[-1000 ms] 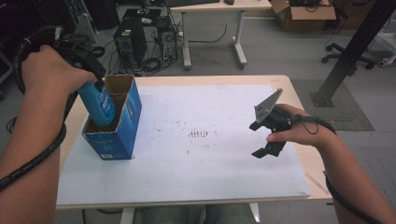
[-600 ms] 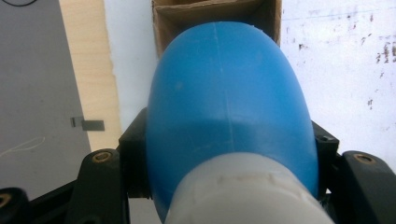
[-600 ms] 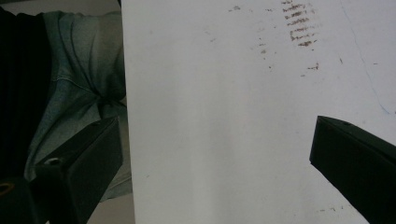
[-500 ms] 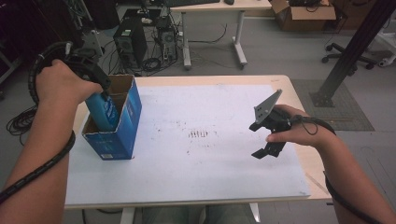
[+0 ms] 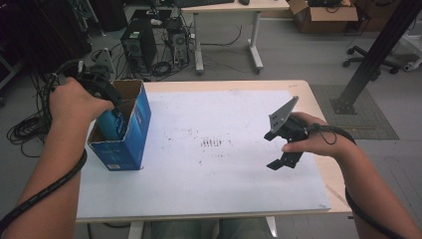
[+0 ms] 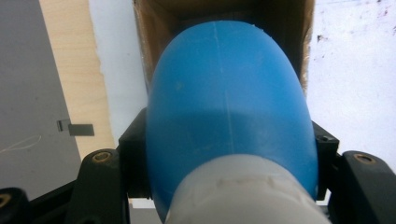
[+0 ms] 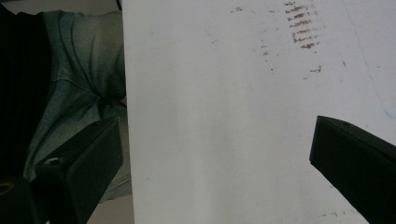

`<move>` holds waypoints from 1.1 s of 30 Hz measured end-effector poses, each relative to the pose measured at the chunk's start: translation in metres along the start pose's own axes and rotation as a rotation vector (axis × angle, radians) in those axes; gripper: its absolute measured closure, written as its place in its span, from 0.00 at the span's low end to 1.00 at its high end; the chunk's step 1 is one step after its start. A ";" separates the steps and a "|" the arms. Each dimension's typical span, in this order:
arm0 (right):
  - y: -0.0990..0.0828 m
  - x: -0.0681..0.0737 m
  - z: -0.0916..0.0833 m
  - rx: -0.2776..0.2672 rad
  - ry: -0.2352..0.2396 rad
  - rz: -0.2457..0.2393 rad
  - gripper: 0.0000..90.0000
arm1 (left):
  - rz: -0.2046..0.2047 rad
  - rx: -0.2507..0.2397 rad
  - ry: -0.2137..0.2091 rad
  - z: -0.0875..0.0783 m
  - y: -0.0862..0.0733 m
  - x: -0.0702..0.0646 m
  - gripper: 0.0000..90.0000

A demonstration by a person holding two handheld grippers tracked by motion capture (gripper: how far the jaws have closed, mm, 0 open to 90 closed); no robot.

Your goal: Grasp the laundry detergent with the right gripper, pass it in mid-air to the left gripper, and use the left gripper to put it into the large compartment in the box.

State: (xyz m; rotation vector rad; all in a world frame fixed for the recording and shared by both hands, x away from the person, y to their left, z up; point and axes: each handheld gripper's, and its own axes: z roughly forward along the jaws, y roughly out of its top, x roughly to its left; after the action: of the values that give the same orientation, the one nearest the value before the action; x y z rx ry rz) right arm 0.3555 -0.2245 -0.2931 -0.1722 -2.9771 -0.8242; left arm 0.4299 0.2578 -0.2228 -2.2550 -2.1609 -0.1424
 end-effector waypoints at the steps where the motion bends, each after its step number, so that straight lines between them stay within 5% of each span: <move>1: 0.000 0.000 0.000 -0.002 0.000 0.000 0.03 | 0.003 0.002 0.003 0.006 0.000 0.000 0.42; 33: -0.005 -0.001 0.008 -0.008 0.010 0.011 0.03 | 0.022 0.046 0.012 0.054 0.000 -0.005 0.42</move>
State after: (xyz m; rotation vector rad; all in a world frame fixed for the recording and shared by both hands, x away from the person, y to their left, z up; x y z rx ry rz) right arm 0.3554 -0.2251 -0.3023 -0.1836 -2.9614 -0.8328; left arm 0.4326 0.2563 -0.2767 -2.2460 -2.1107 -0.1050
